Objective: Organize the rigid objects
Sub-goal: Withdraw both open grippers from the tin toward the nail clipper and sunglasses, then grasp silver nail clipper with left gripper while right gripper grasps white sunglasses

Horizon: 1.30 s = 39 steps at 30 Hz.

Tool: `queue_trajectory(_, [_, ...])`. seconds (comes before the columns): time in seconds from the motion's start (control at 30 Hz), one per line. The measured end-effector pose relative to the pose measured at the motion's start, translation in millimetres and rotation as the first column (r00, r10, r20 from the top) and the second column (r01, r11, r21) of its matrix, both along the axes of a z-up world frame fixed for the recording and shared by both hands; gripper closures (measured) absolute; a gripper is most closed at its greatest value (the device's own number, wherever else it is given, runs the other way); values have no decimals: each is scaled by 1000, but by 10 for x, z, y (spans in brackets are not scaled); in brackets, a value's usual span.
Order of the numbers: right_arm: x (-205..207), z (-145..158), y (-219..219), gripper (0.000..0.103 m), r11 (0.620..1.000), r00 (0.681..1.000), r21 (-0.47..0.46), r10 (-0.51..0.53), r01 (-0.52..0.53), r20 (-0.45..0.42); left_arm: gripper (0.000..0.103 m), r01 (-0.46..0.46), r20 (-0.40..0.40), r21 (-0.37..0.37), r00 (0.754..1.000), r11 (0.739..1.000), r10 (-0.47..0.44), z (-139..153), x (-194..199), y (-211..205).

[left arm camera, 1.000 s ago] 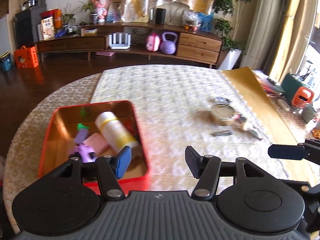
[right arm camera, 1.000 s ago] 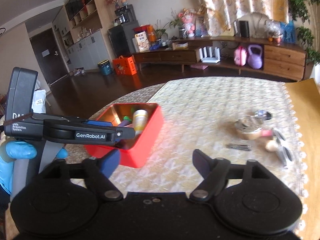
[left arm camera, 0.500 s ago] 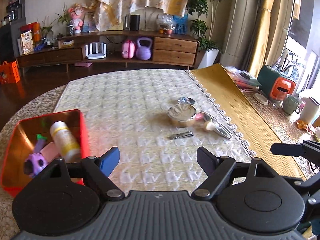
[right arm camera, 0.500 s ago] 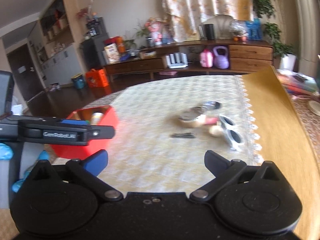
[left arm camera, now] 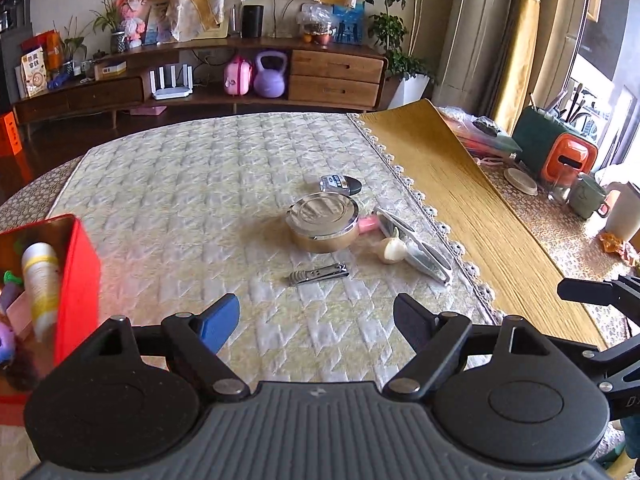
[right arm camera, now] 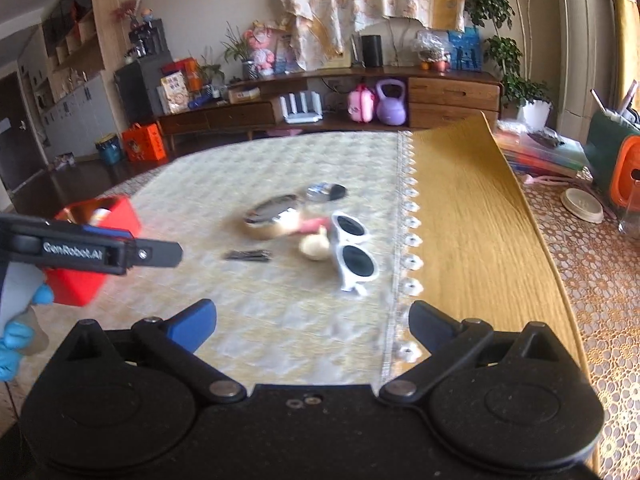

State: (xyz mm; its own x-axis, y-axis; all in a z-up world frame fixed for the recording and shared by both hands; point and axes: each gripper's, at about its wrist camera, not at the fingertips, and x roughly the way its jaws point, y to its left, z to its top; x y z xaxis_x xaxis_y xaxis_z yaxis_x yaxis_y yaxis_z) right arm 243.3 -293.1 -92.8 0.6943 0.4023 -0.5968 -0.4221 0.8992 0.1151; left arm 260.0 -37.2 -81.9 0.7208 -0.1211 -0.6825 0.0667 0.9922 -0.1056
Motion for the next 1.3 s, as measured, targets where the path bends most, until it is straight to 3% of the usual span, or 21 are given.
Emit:
queue_trajectory(0.23, [324, -154, -59, 2, 1000, 1000, -29, 12, -12, -6, 19, 44, 13, 64, 999, 997, -45, -191, 287, -208])
queue_trajectory(0.37, [529, -181, -60, 3, 999, 999, -30, 40, -40, -6, 19, 81, -8, 44, 997, 996, -80, -306, 451, -228])
queue_trajectory(0.5, [694, -227, -7, 10, 995, 997, -56, 83, -83, 3, 19, 108, -9, 48, 994, 993, -107, -370, 572, -221])
queue_trajectory(0.93, [957, -413, 127, 28, 984, 986, -77, 162, -163, -30, 19, 197, -24, 158, 980, 968, -195, -617, 851, -258])
queue_trajectory(1.13, [1038, -470, 154, 30, 983, 986, -87, 160, -163, -36, 40, 231, -29, 180, 973, 956, -230, -682, 919, -280])
queue_trajectory(1.3, [1077, -497, 153, 33, 983, 986, -81, 163, -166, -39, 47, 260, -19, 176, 965, 949, -261, -698, 930, -283])
